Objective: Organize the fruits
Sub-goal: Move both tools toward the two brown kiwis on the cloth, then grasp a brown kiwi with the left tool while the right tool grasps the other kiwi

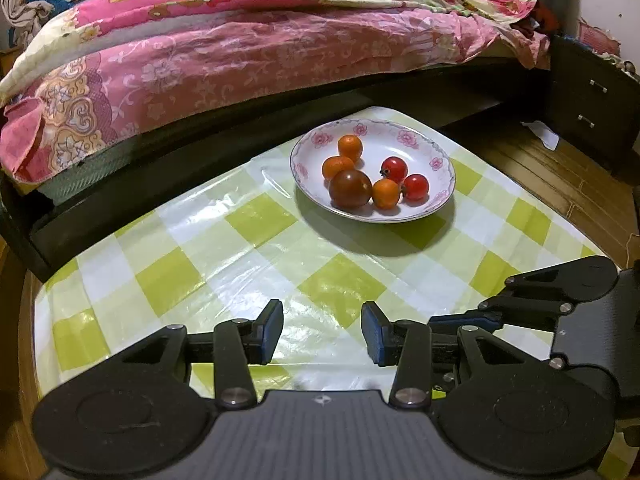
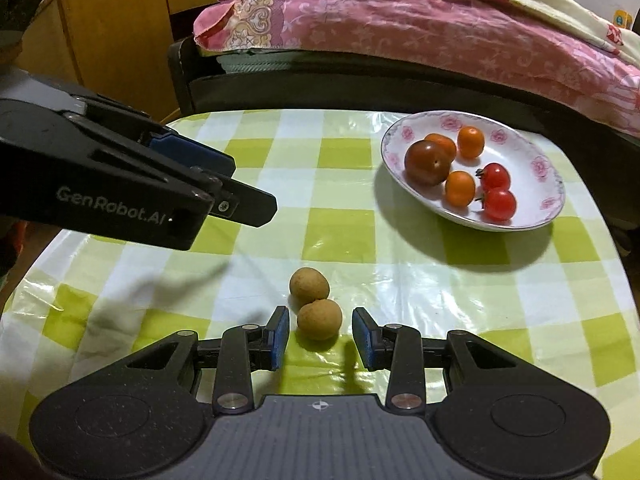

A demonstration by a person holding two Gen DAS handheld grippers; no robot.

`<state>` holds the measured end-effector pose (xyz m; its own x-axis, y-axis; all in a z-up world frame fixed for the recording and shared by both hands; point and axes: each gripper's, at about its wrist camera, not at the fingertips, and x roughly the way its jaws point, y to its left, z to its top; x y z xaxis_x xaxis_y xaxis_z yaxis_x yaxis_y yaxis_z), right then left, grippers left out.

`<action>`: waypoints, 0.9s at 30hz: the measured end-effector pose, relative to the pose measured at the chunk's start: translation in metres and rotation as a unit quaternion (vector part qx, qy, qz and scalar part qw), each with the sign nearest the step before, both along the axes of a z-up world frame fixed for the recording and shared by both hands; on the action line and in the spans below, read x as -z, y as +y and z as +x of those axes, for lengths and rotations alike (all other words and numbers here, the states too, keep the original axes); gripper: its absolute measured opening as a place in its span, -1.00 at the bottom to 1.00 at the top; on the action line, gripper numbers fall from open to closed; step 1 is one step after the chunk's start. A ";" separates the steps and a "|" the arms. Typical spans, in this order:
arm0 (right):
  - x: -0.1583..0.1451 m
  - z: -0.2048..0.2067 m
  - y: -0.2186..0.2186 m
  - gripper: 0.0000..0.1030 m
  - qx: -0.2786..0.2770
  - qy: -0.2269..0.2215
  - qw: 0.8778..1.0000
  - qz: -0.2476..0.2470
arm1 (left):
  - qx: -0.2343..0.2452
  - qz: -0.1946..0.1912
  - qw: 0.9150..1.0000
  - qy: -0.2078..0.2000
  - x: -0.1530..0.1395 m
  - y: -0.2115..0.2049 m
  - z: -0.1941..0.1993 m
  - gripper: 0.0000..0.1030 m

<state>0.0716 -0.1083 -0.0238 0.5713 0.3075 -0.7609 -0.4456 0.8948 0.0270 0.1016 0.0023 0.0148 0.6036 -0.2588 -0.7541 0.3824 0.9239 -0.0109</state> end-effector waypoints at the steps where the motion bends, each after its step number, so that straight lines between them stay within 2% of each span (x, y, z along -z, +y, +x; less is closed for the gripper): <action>1: 0.001 0.002 0.001 -0.37 0.000 0.001 1.000 0.001 | 0.000 -0.001 1.000 0.002 0.001 0.000 0.001 -0.03; 5: 0.007 0.007 0.003 -0.55 -0.004 0.007 1.000 -0.004 | 0.008 0.001 1.000 0.013 0.008 -0.002 0.002 -0.03; 10: 0.002 0.006 -0.007 -0.56 0.004 0.016 1.000 -0.004 | 0.040 0.004 0.999 0.023 0.015 -0.011 -0.001 -0.03; 16: -0.006 0.004 -0.043 -0.56 0.060 0.023 0.998 -0.004 | 0.077 0.019 0.996 0.035 0.028 -0.030 -0.002 -0.03; 21: -0.004 0.006 -0.066 -0.55 0.090 0.035 0.995 0.005 | 0.084 0.028 0.995 0.047 0.041 -0.042 0.003 -0.04; 27: -0.004 0.007 -0.068 -0.55 0.092 0.037 0.995 0.009 | 0.089 0.037 0.994 0.054 0.051 -0.051 0.006 -0.07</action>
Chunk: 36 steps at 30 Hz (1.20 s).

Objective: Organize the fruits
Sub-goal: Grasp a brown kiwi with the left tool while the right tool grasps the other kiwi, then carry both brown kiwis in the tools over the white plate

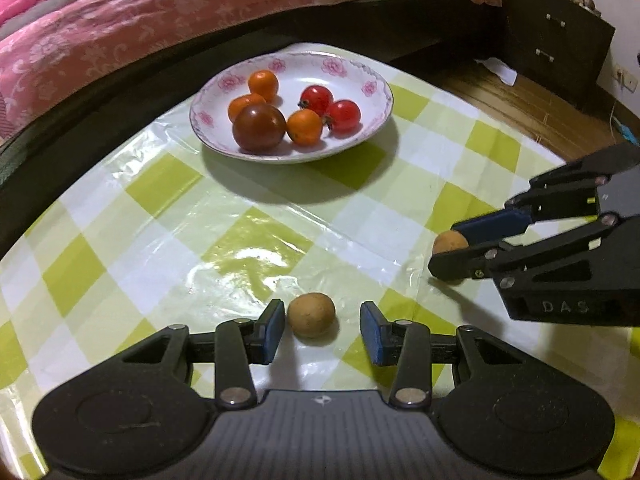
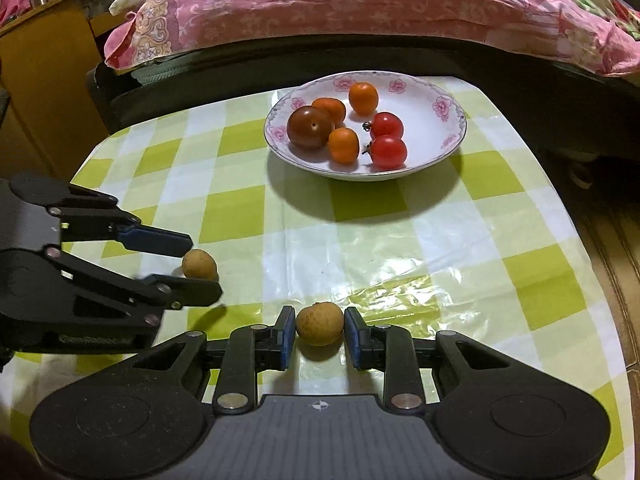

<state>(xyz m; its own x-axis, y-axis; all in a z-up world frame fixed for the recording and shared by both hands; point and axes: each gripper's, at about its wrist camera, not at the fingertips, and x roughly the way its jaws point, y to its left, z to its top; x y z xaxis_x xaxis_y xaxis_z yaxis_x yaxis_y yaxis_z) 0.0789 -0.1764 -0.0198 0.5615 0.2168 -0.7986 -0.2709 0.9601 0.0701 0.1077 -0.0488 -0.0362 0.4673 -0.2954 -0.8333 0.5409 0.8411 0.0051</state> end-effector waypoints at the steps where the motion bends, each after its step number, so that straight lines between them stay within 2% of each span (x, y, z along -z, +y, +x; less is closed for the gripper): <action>1: 0.000 0.001 0.000 -0.55 -0.001 0.000 1.000 0.000 | 0.000 0.003 1.000 -0.002 0.001 -0.001 -0.001 -0.07; 9: 0.001 0.005 0.004 -0.55 -0.008 -0.004 1.000 -0.008 | -0.008 0.010 1.000 -0.004 0.001 -0.002 0.000 -0.10; 14: 0.001 0.004 0.008 -0.55 -0.011 -0.008 1.000 -0.019 | -0.004 0.013 1.000 -0.004 -0.001 -0.004 -0.001 -0.28; 18: 0.001 0.003 0.009 -0.55 -0.013 -0.010 1.000 -0.023 | -0.004 0.014 1.000 -0.006 -0.003 -0.005 -0.002 -0.34; 36: 0.006 0.004 0.015 -0.50 -0.022 -0.009 0.999 -0.038 | -0.006 0.020 1.000 -0.012 0.000 -0.008 -0.001 -0.34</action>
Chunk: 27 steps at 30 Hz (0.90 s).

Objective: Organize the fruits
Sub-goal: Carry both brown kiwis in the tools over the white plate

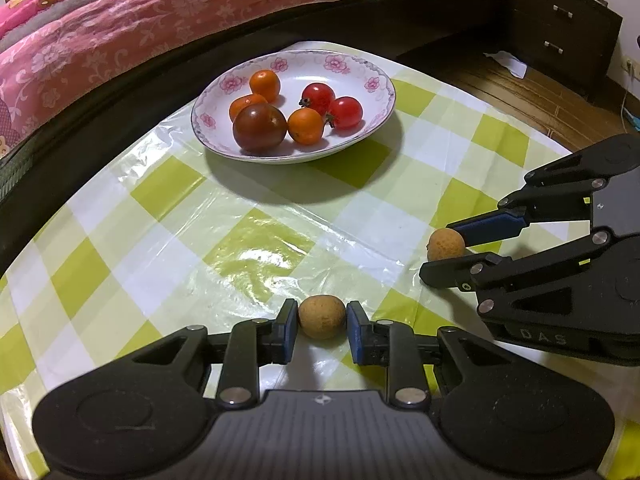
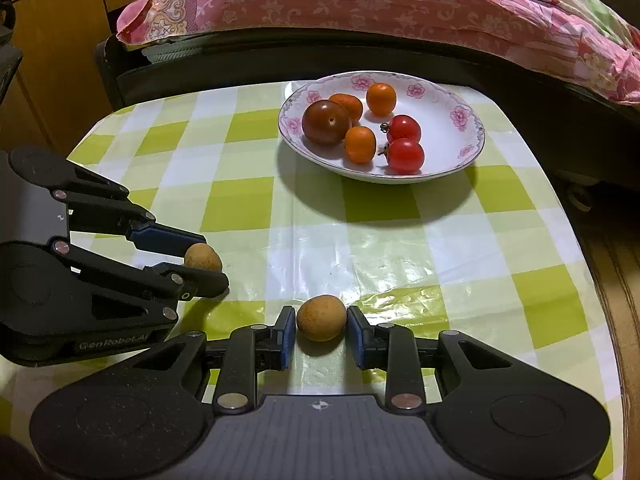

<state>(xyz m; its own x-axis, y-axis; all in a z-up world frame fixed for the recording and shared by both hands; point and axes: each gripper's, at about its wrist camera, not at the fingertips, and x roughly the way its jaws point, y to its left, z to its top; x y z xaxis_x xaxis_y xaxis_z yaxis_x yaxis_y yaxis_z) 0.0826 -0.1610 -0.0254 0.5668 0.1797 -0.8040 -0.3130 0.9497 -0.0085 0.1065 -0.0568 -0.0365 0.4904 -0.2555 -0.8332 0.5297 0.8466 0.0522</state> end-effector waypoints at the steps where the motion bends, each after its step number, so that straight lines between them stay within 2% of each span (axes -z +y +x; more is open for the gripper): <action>1: 0.000 0.000 0.000 -0.50 0.000 0.000 1.000 -0.001 | 0.001 0.001 1.000 0.000 0.000 0.000 0.000 -0.35; 18: 0.001 -0.001 0.003 -0.55 -0.013 -0.002 1.000 -0.001 | 0.004 -0.006 1.000 -0.002 -0.007 -0.001 -0.002 -0.35; 27: -0.003 -0.001 -0.002 -0.55 0.000 -0.007 1.000 0.004 | 0.002 -0.005 1.000 0.004 -0.001 0.000 -0.001 -0.35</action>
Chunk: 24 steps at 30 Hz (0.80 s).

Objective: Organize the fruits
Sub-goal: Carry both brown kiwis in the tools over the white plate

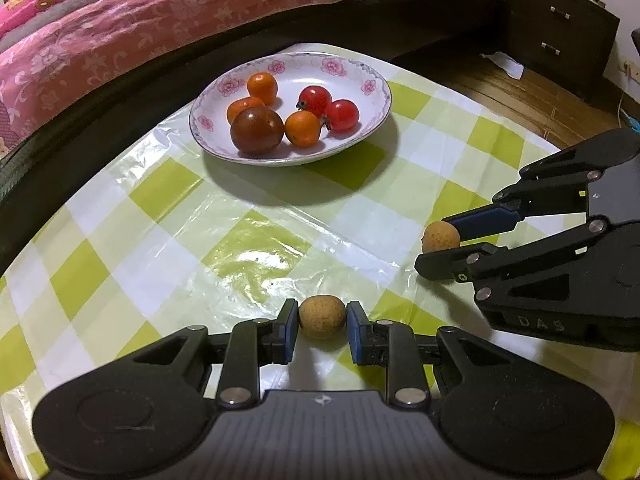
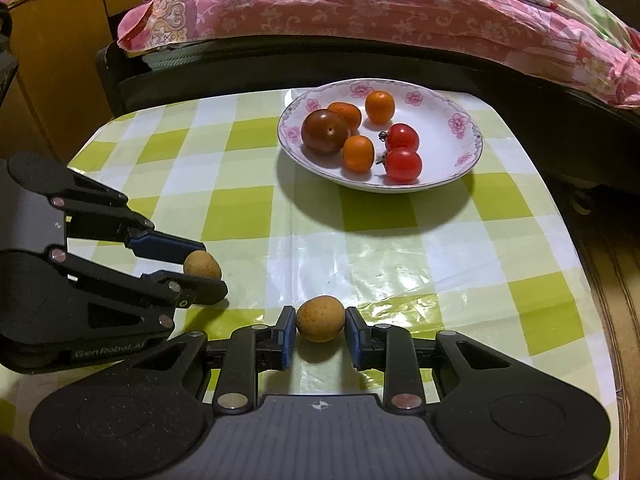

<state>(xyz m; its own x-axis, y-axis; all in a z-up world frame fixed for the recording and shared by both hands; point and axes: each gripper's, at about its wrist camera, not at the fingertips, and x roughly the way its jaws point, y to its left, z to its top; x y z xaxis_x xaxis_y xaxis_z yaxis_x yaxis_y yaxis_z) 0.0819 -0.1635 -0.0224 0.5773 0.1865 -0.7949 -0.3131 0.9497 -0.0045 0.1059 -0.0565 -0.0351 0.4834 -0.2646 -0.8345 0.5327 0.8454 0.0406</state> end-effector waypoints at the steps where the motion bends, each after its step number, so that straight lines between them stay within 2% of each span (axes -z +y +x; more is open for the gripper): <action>1: 0.000 0.000 0.000 -0.55 0.000 0.000 1.000 0.000 | -0.001 0.000 1.000 0.001 0.001 0.000 0.001 -0.35; 24: 0.004 0.001 0.001 -0.54 0.002 0.008 1.000 -0.002 | 0.003 0.009 1.000 -0.002 0.002 0.001 -0.004 -0.34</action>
